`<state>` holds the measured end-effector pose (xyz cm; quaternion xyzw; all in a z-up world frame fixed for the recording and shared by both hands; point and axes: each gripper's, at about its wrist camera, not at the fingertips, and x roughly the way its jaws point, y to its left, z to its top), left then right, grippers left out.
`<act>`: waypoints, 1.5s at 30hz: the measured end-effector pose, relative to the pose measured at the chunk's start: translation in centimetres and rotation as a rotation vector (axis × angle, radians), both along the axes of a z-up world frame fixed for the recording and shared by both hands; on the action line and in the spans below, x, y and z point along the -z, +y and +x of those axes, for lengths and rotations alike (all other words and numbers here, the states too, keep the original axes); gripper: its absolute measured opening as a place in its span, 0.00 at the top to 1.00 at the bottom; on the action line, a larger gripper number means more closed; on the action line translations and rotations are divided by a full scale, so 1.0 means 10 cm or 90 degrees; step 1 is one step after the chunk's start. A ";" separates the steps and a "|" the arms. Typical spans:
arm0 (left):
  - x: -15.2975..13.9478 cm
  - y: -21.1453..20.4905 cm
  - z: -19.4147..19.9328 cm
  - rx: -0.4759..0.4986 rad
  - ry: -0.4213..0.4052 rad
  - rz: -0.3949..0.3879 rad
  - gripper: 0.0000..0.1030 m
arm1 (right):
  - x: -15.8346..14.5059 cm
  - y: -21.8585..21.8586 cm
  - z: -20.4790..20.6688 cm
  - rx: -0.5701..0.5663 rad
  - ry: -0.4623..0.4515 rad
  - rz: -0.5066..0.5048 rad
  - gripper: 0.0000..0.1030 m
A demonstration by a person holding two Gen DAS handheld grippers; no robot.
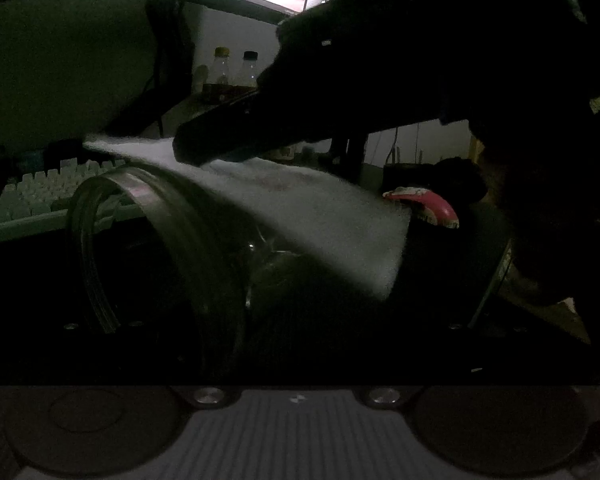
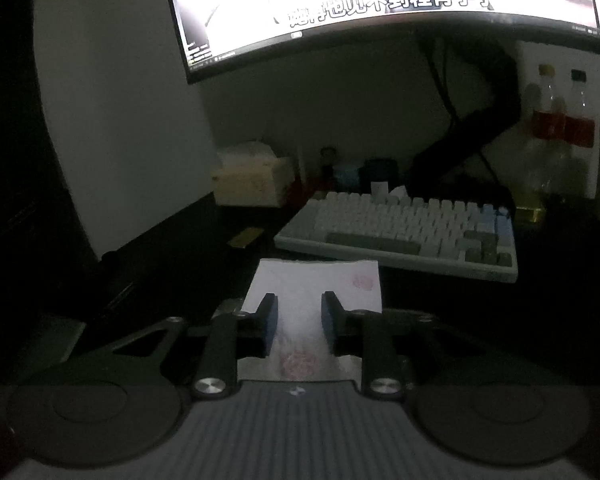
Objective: Clean container
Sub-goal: 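Rub the tissue along the jar's side with the right tool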
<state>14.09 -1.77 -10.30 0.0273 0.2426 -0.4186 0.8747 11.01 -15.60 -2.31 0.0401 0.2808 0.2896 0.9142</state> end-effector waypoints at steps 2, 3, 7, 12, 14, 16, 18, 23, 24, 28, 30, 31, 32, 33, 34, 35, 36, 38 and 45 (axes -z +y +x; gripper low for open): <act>0.00 0.00 0.01 0.000 0.000 0.000 0.00 | 0.01 -0.01 0.00 0.001 0.004 0.005 0.73; 0.00 0.00 0.01 0.000 0.000 -0.001 0.00 | 0.01 -0.01 0.00 0.002 0.003 0.007 0.73; 0.01 0.02 0.02 0.001 0.001 -0.005 0.00 | 0.05 -0.07 0.03 0.010 -0.004 0.014 0.91; 0.01 0.13 0.09 0.004 0.039 -0.089 0.40 | 0.07 -0.29 0.09 0.054 0.012 0.056 0.92; -0.01 0.23 0.07 0.019 0.038 -0.106 0.67 | 0.03 -0.37 0.06 0.065 0.000 0.074 0.92; -0.09 0.40 0.02 0.024 0.023 -0.099 0.87 | -0.03 -0.44 0.01 0.062 -0.016 0.088 0.92; -0.10 0.42 0.00 0.032 0.032 -0.109 0.91 | -0.09 -0.48 -0.04 0.065 -0.032 0.098 0.92; -0.18 0.57 -0.17 0.089 0.053 -0.137 0.93 | -0.15 -0.53 -0.12 0.054 -0.036 0.103 0.92; -0.18 0.58 -0.15 0.098 0.074 -0.141 0.93 | -0.14 -0.53 -0.13 0.055 -0.032 0.098 0.92; -0.18 0.64 -0.08 0.118 0.116 -0.142 0.92 | -0.04 -0.53 -0.15 0.051 -0.011 0.096 0.92; -0.17 0.66 -0.04 0.111 0.119 -0.136 0.81 | 0.01 -0.53 -0.16 0.050 -0.002 0.099 0.92; -0.17 0.67 -0.04 0.094 0.113 -0.128 0.74 | 0.03 -0.52 -0.16 0.050 0.000 0.100 0.92; -0.17 0.67 -0.04 0.076 0.107 -0.119 0.50 | 0.05 -0.51 -0.16 0.050 0.002 0.100 0.92; -0.16 0.66 -0.03 0.054 0.099 -0.103 0.33 | 0.06 -0.49 -0.15 0.048 0.003 0.099 0.92; -0.13 0.64 0.01 0.041 0.090 -0.094 0.30 | 0.06 -0.48 -0.14 0.048 0.004 0.098 0.92; -0.11 0.62 0.04 0.047 0.090 -0.094 0.29 | 0.07 -0.46 -0.13 0.048 0.004 0.097 0.92; -0.09 0.60 0.07 0.051 0.091 -0.094 0.29 | 0.08 -0.44 -0.12 0.047 0.005 0.094 0.92; -0.08 0.55 0.08 0.053 0.094 -0.093 0.29 | 0.10 -0.38 -0.10 0.040 0.008 0.080 0.91; -0.08 0.45 0.00 0.037 0.047 -0.053 0.08 | 0.15 -0.32 -0.10 0.037 -0.015 0.063 0.91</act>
